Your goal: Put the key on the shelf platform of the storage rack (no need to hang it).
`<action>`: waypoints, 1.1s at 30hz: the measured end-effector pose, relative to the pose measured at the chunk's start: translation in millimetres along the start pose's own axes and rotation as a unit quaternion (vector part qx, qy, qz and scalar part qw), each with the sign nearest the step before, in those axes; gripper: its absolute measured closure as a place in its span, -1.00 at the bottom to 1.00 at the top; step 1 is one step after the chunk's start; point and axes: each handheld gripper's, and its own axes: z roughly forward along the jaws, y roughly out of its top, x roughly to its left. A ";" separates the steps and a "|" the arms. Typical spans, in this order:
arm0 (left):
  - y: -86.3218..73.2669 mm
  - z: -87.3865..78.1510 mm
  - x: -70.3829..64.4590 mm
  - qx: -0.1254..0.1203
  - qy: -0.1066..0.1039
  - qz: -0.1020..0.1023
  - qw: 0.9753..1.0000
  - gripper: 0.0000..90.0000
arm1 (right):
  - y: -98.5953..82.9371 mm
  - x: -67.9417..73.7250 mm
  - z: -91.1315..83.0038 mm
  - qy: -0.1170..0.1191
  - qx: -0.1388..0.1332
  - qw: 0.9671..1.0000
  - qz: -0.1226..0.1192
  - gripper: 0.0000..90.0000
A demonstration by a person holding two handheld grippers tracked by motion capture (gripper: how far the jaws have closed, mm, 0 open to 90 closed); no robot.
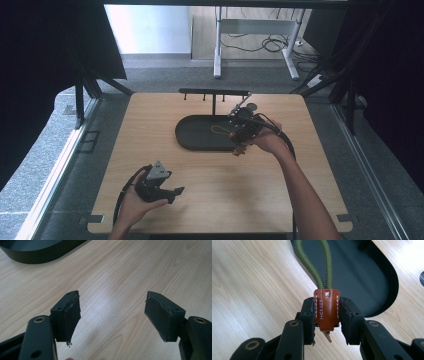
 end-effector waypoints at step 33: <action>0.4 2.1 -0.7 0.003 -0.008 0.001 1.000 -0.35 | 32.4 -31.8 39.6 0.003 0.018 1.000 0.022 0.49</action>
